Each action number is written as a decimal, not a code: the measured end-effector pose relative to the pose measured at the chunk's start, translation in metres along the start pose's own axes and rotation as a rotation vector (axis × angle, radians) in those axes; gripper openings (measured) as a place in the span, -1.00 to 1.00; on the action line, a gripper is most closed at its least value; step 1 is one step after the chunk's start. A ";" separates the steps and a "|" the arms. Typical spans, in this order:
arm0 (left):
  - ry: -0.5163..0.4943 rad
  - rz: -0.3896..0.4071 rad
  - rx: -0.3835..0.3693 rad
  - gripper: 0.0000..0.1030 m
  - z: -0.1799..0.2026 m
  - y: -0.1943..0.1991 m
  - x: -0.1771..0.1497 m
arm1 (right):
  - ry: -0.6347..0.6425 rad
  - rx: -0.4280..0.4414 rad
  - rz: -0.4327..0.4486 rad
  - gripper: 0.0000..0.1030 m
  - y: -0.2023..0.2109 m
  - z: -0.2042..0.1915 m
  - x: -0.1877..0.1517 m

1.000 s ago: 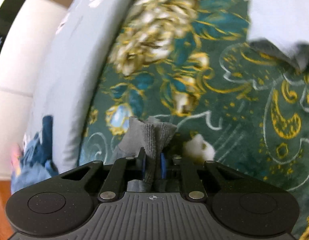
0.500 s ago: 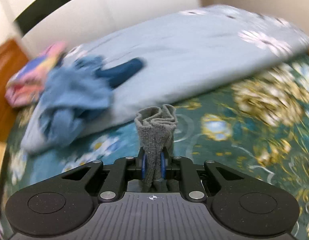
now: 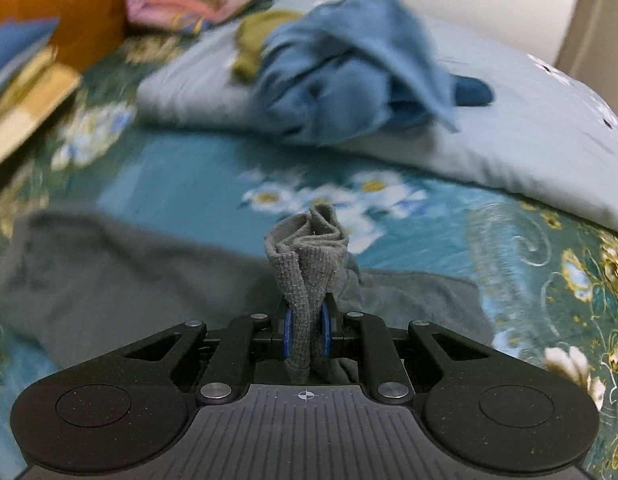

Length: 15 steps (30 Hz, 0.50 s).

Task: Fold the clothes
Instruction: 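Grasp the sweatpants cuff with the right gripper and lift it, then lay the cuff onto the folded sweatpants and open the right gripper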

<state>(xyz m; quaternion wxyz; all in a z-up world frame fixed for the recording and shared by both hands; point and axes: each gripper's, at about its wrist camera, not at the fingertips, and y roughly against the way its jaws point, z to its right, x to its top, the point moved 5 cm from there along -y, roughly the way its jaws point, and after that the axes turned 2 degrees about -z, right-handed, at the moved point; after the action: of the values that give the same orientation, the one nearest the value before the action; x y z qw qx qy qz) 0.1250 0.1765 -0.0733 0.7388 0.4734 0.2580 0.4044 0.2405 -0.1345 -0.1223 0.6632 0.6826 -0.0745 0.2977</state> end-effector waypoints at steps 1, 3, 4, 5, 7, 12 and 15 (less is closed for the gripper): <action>-0.005 -0.006 0.003 0.07 -0.005 0.000 0.005 | 0.013 -0.009 -0.012 -0.76 -0.004 -0.011 -0.002; -0.015 -0.018 0.008 0.07 -0.012 -0.001 0.013 | 0.032 -0.023 -0.032 -0.76 -0.012 -0.028 -0.006; -0.023 -0.024 0.011 0.07 -0.016 -0.001 0.017 | 0.037 -0.029 -0.039 -0.76 -0.015 -0.035 -0.009; -0.033 -0.030 0.013 0.08 -0.019 -0.002 0.021 | 0.043 -0.038 -0.046 -0.76 -0.018 -0.041 -0.011; -0.046 -0.039 0.018 0.09 -0.025 -0.004 0.028 | 0.048 -0.062 -0.068 -0.75 -0.024 -0.048 -0.015; -0.050 -0.056 0.026 0.10 -0.034 -0.013 0.043 | 0.060 -0.074 -0.108 -0.61 -0.031 -0.061 -0.022; -0.053 -0.072 0.028 0.15 -0.035 -0.022 0.046 | 0.072 -0.047 -0.120 -0.50 -0.032 -0.067 -0.024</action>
<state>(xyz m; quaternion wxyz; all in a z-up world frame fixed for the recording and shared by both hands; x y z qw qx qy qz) 0.1308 0.2275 -0.1074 0.7527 0.4848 0.2607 0.3613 0.2167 -0.0742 -0.1659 0.6978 0.6591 -0.0165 0.2800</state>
